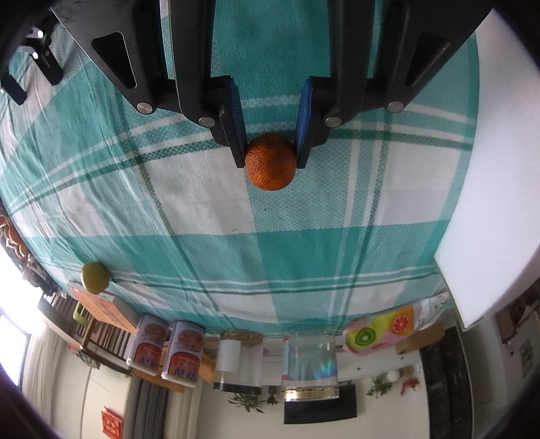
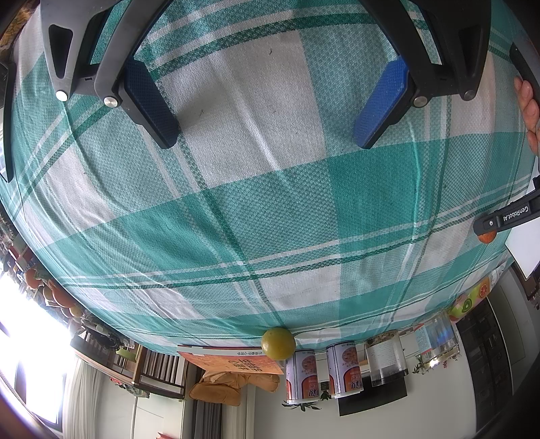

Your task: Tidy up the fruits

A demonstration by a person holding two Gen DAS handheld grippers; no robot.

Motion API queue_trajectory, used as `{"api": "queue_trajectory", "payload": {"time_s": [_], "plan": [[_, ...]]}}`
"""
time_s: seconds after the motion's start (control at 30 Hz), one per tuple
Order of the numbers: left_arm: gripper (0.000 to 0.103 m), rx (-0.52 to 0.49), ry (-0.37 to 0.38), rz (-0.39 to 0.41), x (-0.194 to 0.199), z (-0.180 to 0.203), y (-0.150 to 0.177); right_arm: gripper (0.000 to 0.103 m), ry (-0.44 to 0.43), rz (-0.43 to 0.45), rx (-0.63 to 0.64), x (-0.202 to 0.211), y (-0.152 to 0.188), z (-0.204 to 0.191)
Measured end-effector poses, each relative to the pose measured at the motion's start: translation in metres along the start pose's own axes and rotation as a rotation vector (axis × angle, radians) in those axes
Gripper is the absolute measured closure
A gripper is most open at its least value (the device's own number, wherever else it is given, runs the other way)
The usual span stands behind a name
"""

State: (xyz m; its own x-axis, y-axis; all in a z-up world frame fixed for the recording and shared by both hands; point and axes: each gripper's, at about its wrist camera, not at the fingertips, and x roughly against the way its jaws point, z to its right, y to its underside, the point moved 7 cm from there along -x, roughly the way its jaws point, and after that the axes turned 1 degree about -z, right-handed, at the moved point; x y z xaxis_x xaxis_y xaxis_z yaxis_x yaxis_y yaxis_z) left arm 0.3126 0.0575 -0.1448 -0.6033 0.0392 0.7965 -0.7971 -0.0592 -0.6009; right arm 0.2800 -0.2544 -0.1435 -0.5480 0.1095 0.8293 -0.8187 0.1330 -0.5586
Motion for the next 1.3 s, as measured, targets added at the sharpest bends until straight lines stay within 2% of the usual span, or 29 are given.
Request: {"api": "queue_trajectory", "payload": {"time_s": [0.1, 0.2, 0.3, 0.4, 0.47, 0.5, 0.53, 0.7, 0.83, 0.93, 1.0, 1.1, 1.17, 1.3], "plan": [[0.075, 0.014, 0.046, -0.018, 0.028, 0.002, 0.029, 0.000, 0.000, 0.000, 0.000, 0.000, 0.000, 0.000], [0.075, -0.026, 0.076, -0.045, 0.045, 0.006, 0.059, 0.000, 0.000, 0.000, 0.000, 0.000, 0.000, 0.000], [0.073, -0.054, 0.069, -0.031, 0.051, 0.006, 0.075, 0.000, 0.001, -0.001, 0.000, -0.001, -0.001, -0.001], [0.054, -0.082, 0.096, 0.013, 0.052, 0.013, 0.079, 0.000, -0.023, -0.018, 0.014, -0.004, -0.005, -0.005], [0.028, -0.124, 0.091, 0.010, 0.051, 0.022, 0.080, 0.000, -0.141, -0.032, 0.050, -0.001, -0.010, -0.008], [0.021, -0.139, 0.069, 0.003, 0.049, 0.025, 0.081, 0.001, -0.190, -0.025, 0.032, 0.000, -0.016, -0.004], [0.015, -0.146, 0.042, -0.005, 0.048, 0.025, 0.082, 0.001, -0.203, -0.013, 0.014, 0.001, -0.025, 0.004], [0.014, -0.145, 0.034, -0.010, 0.046, 0.025, 0.083, 0.001, -0.216, 0.015, 0.016, -0.019, -0.110, 0.025], [0.013, -0.147, 0.027, -0.011, 0.046, 0.025, 0.084, 0.010, -0.253, -0.006, 0.001, -0.056, -0.177, 0.015], [0.013, -0.149, 0.024, -0.011, 0.046, 0.025, 0.084, 0.011, -0.260, -0.010, 0.022, -0.084, -0.211, 0.001], [0.012, -0.150, 0.020, -0.011, 0.046, 0.025, 0.084, 0.016, -0.235, -0.028, 0.047, -0.104, -0.224, -0.007], [0.012, -0.149, 0.018, -0.011, 0.046, 0.025, 0.084, 0.029, -0.215, -0.059, 0.045, -0.128, -0.234, -0.010], [0.012, -0.149, 0.018, -0.011, 0.046, 0.025, 0.084, 0.054, -0.239, -0.076, 0.024, -0.136, -0.234, -0.010], [0.012, -0.149, 0.019, -0.011, 0.046, 0.025, 0.084, 0.055, -0.286, -0.041, -0.016, -0.121, -0.226, -0.002]]}}
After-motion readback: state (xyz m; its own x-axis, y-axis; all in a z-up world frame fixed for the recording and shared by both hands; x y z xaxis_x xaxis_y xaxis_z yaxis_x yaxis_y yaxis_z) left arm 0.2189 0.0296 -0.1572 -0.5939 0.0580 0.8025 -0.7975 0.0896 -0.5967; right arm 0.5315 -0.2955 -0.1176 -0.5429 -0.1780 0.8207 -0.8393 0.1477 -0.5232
